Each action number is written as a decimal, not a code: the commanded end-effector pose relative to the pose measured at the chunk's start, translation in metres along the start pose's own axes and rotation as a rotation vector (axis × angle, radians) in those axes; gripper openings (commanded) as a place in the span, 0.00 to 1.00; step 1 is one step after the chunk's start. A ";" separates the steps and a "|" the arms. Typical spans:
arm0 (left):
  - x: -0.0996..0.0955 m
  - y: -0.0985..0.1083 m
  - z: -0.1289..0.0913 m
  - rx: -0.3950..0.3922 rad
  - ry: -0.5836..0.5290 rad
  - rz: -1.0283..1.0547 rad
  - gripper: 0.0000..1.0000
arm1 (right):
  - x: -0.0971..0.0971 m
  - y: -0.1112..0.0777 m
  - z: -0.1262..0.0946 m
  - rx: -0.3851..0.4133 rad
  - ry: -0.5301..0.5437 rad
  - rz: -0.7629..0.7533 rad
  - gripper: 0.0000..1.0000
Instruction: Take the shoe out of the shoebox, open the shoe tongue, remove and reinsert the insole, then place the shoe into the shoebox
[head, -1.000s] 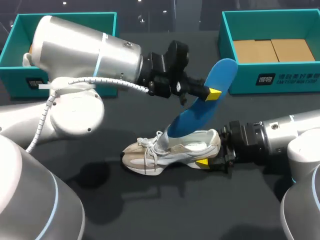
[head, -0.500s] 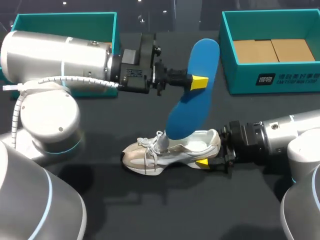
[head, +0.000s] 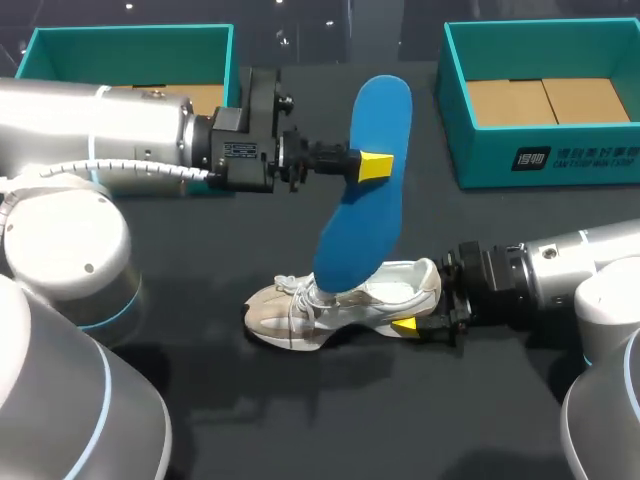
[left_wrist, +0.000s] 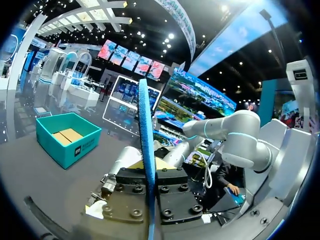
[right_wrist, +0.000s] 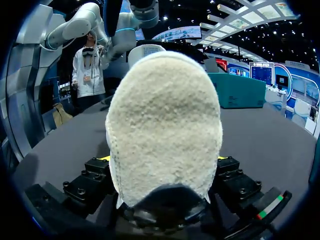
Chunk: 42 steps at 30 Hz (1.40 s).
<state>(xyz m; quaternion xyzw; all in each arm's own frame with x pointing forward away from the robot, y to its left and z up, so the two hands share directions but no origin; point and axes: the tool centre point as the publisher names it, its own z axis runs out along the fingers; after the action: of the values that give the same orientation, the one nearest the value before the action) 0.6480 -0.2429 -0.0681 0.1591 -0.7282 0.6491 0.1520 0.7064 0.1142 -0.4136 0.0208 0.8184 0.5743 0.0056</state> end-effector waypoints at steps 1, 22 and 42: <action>0.019 0.017 -0.027 0.033 0.005 -0.004 0.00 | 0.001 0.000 0.000 0.004 -0.001 0.000 0.00; 0.021 0.025 -0.039 0.028 0.009 -0.039 0.00 | 0.001 0.000 0.000 0.004 -0.001 0.000 0.00; 0.021 0.025 -0.039 0.028 0.009 -0.039 0.00 | 0.000 0.004 -0.037 0.177 0.017 -0.071 1.00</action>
<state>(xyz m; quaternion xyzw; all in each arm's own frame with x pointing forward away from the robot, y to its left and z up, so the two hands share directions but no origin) 0.6183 -0.2007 -0.0765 0.1727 -0.7152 0.6567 0.1656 0.7073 0.0900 -0.4100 -0.0074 0.8508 0.5244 0.0312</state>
